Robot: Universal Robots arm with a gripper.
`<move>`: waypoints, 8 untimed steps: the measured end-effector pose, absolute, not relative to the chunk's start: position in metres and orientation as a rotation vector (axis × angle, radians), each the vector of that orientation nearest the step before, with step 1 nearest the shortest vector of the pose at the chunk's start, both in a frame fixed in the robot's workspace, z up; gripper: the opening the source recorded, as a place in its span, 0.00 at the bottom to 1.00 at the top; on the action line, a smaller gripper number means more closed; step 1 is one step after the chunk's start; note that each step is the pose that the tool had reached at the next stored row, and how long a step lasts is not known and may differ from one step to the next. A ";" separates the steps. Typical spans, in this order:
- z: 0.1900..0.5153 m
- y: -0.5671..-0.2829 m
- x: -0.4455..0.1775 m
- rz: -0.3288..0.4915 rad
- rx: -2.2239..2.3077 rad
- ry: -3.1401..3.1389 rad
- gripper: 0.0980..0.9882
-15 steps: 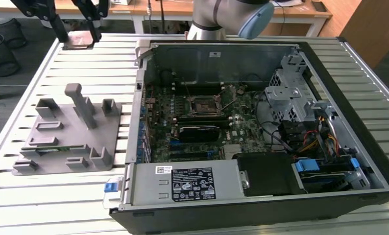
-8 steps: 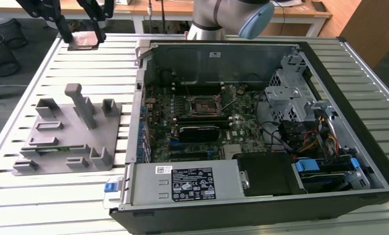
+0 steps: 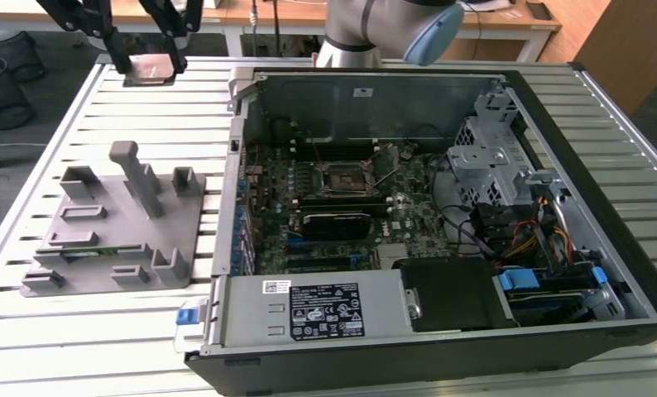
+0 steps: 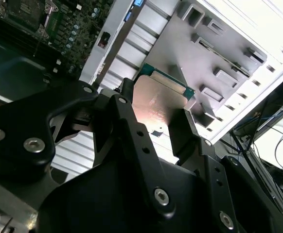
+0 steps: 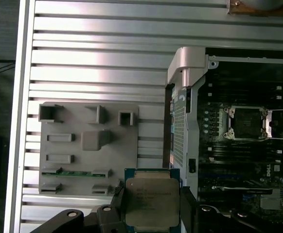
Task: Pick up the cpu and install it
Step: 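Pick up the cpu and move it towards the insertion slot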
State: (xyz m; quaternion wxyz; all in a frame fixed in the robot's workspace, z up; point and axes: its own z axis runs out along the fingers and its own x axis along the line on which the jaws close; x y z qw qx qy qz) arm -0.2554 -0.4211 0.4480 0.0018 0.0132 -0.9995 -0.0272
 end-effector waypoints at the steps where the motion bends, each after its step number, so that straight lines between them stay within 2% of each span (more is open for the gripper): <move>1: 0.448 -0.421 -0.254 -0.085 0.041 -3.137 0.49; 8: 0.447 -0.421 -0.246 -0.085 0.041 -3.137 0.49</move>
